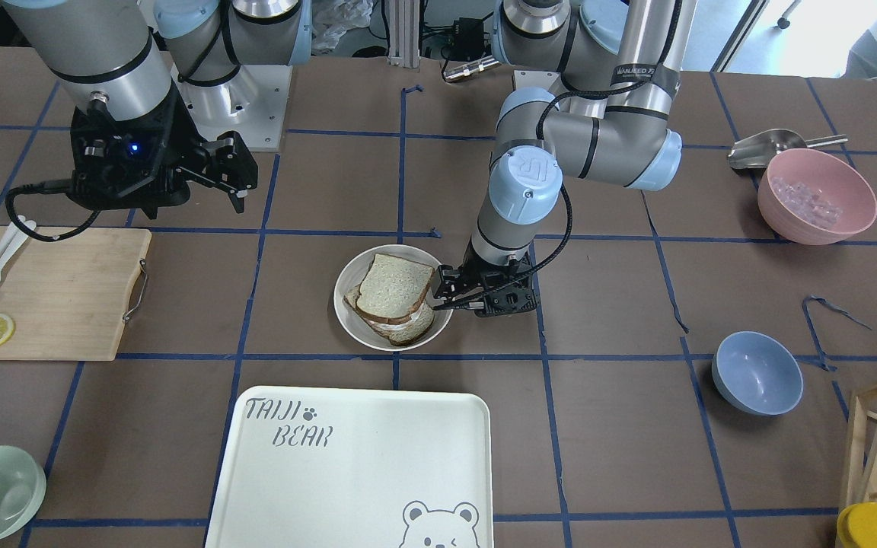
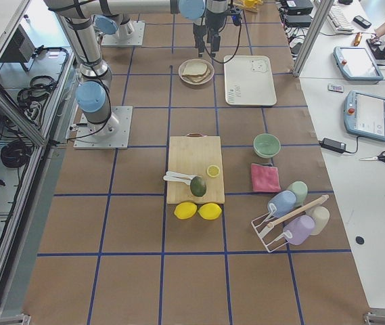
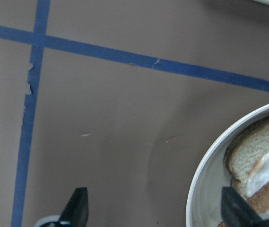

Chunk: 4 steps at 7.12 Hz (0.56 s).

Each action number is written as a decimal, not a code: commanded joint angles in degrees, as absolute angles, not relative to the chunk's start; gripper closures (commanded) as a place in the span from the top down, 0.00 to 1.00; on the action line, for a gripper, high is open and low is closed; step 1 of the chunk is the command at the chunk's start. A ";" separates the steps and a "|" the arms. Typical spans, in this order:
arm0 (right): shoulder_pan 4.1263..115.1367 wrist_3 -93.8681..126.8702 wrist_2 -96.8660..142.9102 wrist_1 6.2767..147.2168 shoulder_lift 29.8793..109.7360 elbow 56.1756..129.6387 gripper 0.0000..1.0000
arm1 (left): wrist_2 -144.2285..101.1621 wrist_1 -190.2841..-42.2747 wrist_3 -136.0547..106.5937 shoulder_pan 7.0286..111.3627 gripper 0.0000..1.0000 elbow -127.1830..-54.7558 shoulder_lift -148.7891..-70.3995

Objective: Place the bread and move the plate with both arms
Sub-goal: 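Raise the right gripper away while the left gripper reaches to the plate rim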

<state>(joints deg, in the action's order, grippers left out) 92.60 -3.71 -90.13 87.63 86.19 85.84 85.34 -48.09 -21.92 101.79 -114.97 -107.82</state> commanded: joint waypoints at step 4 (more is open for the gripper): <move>92.20 -3.78 -92.20 88.85 87.45 85.96 1.00 | 85.08 -46.58 -21.36 104.33 0.10 -115.05 -110.39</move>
<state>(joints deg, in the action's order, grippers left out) 92.40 -3.79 -92.07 87.91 87.32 85.95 85.09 -46.65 -21.63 104.02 -115.11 -110.21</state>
